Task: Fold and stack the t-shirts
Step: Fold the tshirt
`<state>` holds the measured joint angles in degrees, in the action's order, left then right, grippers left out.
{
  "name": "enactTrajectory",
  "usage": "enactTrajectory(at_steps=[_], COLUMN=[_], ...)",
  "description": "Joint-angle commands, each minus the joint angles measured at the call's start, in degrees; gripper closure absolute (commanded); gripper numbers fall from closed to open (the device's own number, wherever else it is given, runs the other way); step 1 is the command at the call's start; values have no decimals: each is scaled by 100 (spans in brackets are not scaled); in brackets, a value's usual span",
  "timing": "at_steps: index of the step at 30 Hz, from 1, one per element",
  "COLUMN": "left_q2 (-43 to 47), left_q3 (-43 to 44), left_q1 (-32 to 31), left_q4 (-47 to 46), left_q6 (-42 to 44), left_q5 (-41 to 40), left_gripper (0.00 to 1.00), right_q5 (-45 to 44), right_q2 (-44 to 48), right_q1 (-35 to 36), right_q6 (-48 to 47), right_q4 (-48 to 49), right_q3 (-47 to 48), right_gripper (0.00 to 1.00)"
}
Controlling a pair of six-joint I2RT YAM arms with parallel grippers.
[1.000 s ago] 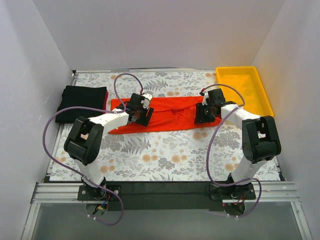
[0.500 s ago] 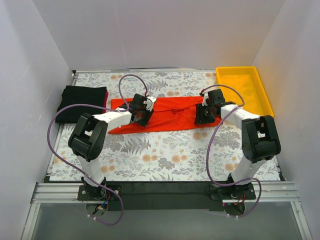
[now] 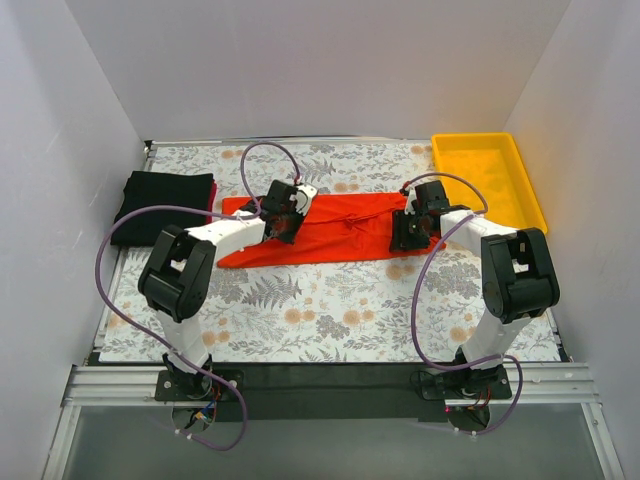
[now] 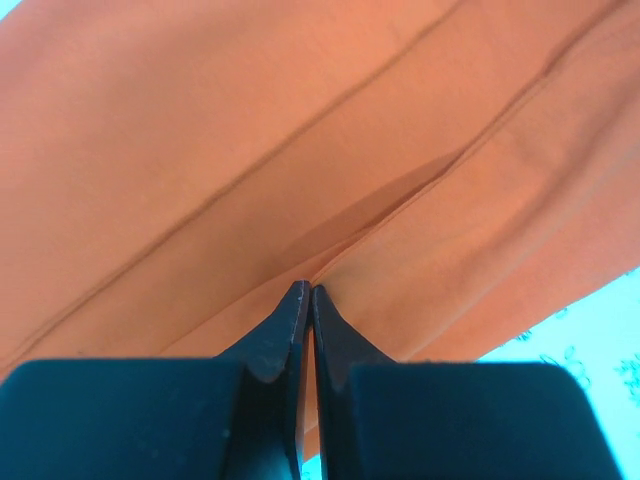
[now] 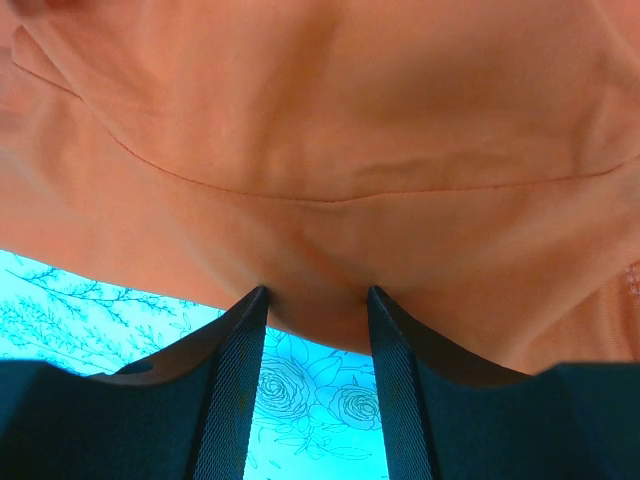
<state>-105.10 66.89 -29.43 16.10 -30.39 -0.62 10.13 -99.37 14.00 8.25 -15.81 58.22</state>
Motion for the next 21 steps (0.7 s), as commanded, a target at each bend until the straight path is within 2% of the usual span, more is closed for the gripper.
enactTrajectory(at_steps=[1,11,17,20,21], left_q2=[-116,-485,-371,-441,-459], left_q3=[245,526,658,694,693], left_q1=[-19,7,25,25,25], left_q4=[-28,-28,-37,-28,-36], left_q6=[113,-2,-46,-90,-168], left_q5=[-280,-764,-676,-650,-676], left_gripper=[96,97,94,84,76], right_q5=[-248,-451,-477,-460,-451], right_q2=[-118,-38,-30,-30,-30], right_q1=[-11,-134,-152,-152,-152], right_q6=[106,247,265,282,282], right_q4=[17,17,17,17,17], right_q3=[-179,-328,-407,-399,-407], right_gripper=[56,56,56,56,56])
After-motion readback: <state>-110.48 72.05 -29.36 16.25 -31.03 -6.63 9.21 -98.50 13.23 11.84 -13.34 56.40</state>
